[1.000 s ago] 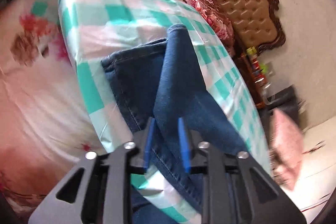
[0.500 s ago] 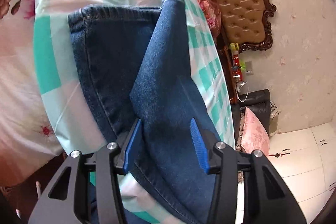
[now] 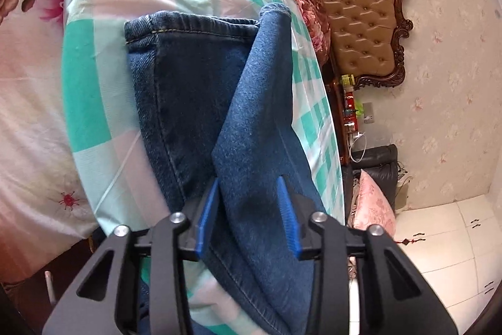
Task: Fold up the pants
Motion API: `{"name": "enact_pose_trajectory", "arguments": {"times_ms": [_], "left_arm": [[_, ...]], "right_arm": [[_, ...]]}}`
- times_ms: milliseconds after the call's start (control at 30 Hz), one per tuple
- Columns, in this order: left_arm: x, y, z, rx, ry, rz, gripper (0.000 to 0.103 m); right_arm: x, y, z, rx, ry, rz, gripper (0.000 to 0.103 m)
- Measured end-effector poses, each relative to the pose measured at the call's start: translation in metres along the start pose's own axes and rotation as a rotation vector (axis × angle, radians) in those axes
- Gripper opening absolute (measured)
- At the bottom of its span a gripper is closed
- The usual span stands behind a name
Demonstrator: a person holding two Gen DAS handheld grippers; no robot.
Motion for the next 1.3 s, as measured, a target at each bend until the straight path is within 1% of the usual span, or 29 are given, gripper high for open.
{"name": "enact_pose_trajectory", "arguments": {"times_ms": [33,100,133,167,233,267,367,433,467,500,533,567,633,667,700,733,767,833,867,900,933,967,1000,1033,1067,1100,1200,1267,1300], "left_arm": [[0.002,0.001,0.001,0.001,-0.009,-0.007,0.020],[0.008,0.002,0.001,0.004,-0.027,-0.022,0.014],[0.009,0.001,0.002,0.006,-0.034,-0.025,0.014],[0.008,0.001,0.002,0.006,-0.033,-0.020,0.014],[0.007,0.001,0.003,0.007,-0.028,-0.009,0.013],[0.007,0.002,0.005,0.009,-0.028,-0.008,0.013],[0.005,0.003,0.010,0.017,-0.035,-0.003,0.013],[0.003,0.003,0.012,0.021,-0.038,0.007,0.013],[0.003,0.004,0.012,0.024,-0.034,0.012,0.010],[0.002,0.006,0.013,0.032,-0.026,0.018,0.005],[0.000,0.008,0.014,0.036,-0.013,0.021,0.004],[-0.009,0.011,0.011,0.033,0.014,0.039,0.004],[-0.039,0.010,-0.002,0.004,0.079,0.115,0.004],[-0.063,0.004,-0.014,-0.025,0.151,0.177,0.004],[-0.079,-0.004,-0.023,-0.044,0.199,0.218,0.004],[-0.101,-0.020,-0.034,-0.078,0.267,0.280,0.004],[-0.113,-0.033,-0.040,-0.103,0.332,0.320,0.004],[-0.122,-0.051,-0.033,-0.125,0.451,0.399,0.005],[-0.111,-0.049,-0.026,-0.103,0.454,0.383,0.006],[-0.100,-0.045,-0.023,-0.085,0.419,0.345,0.008],[-0.080,-0.038,-0.021,-0.058,0.339,0.278,0.011],[-0.066,-0.033,-0.021,-0.046,0.288,0.238,0.011],[-0.053,-0.027,-0.024,-0.047,0.220,0.194,0.011],[-0.045,-0.023,-0.026,-0.054,0.181,0.169,0.012],[-0.037,-0.017,-0.031,-0.065,0.152,0.145,0.016],[-0.032,-0.011,-0.035,-0.079,0.130,0.124,0.022],[-0.016,0.008,-0.044,-0.098,0.091,0.045,0.023],[-0.011,0.017,-0.047,-0.101,0.098,0.040,0.023],[-0.007,0.023,-0.047,-0.097,0.108,0.033,0.021]], "right_arm": [[0.000,0.001,0.001,0.000,-0.009,0.004,0.057],[0.000,-0.001,-0.005,-0.023,-0.062,0.028,0.056],[0.000,-0.003,-0.013,-0.052,-0.090,0.035,0.056],[0.001,-0.005,-0.022,-0.083,-0.093,0.033,0.056],[-0.002,-0.006,-0.032,-0.104,-0.084,0.033,0.056],[-0.004,-0.005,-0.031,-0.094,-0.077,0.030,0.056],[-0.011,-0.002,-0.010,-0.006,-0.059,0.034,0.056],[-0.012,-0.002,0.001,0.015,-0.027,0.034,0.056],[-0.011,-0.002,0.005,0.020,-0.022,0.031,0.055],[-0.009,-0.002,0.008,0.013,-0.055,0.024,0.035],[-0.005,0.000,0.008,0.001,-0.102,0.007,0.018],[-0.001,0.003,0.006,0.001,-0.090,-0.004,0.017],[0.019,0.015,-0.014,-0.046,-0.104,-0.063,0.015],[0.029,0.020,-0.025,-0.062,-0.097,-0.088,0.015],[0.035,0.022,-0.032,-0.070,-0.097,-0.097,0.015],[0.039,0.025,-0.039,-0.082,-0.110,-0.108,0.015],[0.040,0.027,-0.042,-0.090,-0.134,-0.114,0.015],[0.030,0.033,-0.032,-0.083,-0.228,-0.101,0.015],[0.025,0.035,-0.023,-0.063,-0.241,-0.090,0.015],[0.016,0.037,-0.010,-0.027,-0.247,-0.068,0.015],[0.011,0.036,-0.001,-0.008,-0.258,-0.063,0.015],[0.009,0.034,0.005,0.000,-0.270,-0.067,0.015],[0.006,0.033,0.007,-0.001,-0.273,-0.068,0.015],[0.002,0.032,0.007,-0.002,-0.263,-0.061,0.015],[0.000,0.033,0.007,-0.001,-0.251,-0.053,0.015],[-0.002,0.034,0.008,0.003,-0.244,-0.050,0.015],[0.002,0.036,0.010,0.005,-0.258,-0.066,0.015],[0.002,0.036,0.010,0.003,-0.256,-0.067,0.015],[0.002,0.035,0.012,0.005,-0.256,-0.066,0.015]]}}
Point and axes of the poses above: each gripper's, at about its wrist camera, not at the fingertips, and z roughly the way its jaws point, x to its left, y to its top, the point moved 2 cm from there along z, roughly the way its jaws point, and after that the axes turned 14 degrees about x, right-handed, at the moved point
